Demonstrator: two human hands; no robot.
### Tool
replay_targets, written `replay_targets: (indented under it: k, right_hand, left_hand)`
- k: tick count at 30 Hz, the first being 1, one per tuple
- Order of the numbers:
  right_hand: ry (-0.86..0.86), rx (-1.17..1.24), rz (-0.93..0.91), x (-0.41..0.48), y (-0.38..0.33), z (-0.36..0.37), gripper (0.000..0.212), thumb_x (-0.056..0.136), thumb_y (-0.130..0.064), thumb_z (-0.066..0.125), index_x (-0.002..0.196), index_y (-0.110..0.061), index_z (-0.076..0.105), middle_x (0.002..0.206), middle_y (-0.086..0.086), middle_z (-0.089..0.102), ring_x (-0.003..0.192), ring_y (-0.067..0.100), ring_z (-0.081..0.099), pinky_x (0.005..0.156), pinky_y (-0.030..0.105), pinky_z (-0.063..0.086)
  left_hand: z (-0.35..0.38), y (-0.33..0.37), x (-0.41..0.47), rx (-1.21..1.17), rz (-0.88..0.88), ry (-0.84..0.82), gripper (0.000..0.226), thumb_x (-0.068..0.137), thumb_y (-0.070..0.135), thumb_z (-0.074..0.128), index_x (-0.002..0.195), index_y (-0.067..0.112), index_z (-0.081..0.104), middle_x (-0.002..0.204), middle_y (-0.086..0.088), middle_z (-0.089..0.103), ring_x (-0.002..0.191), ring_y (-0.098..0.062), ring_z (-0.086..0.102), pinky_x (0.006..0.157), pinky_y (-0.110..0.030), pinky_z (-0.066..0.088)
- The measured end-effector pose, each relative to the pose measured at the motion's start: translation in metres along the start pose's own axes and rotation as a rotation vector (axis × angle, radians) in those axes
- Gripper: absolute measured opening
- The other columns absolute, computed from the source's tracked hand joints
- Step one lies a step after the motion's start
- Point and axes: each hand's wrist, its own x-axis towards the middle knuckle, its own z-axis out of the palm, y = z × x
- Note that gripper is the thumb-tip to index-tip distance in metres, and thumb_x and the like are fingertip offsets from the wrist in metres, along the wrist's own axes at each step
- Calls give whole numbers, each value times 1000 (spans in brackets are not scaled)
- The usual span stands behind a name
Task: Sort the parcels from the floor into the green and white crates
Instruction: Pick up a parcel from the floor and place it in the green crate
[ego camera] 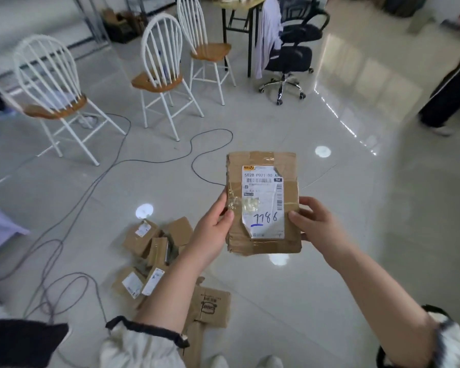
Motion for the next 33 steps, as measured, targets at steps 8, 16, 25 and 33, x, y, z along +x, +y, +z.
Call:
replay_targets:
  k: [8,16,25,33]
  right_hand:
    - [-13,4,-44,-35,-17,-14,29,94,-4,50,104,-30,58,100,-5,71,78,6,70,61,25,56]
    - [148,-100,-93,-60,-20,-40,28,93,-12,52,105,-37,55,107,-8,68,91,8,67,69,24,52]
    - [459,15,-59,-108,-19,-66,27,96,-14,46,109,-35,55,110,-9,66,94,7,66,79,28,54]
    - [869,146,-29,-208,16,-116,25,94,-10,51,98,-34,56,102,-10,68,85,4,68,68,24,55]
  left_hand:
    - [11,24,-24,-21,34,-7,48,102,27,41,145,44,28,99,47,52,85,32,50,60,5,39]
    - [45,36,-16,-34,111,-87,44,102,26,41,135,56,37,120,37,56,107,16,55,80,-7,46]
    - [81,71,8,29,183,-418,46,101,17,43,108,63,43,99,40,63,91,15,62,64,-3,46]
    - [193,86,-15,63,233,-846,40,102,24,40,117,60,46,104,31,67,91,8,65,58,-7,49]
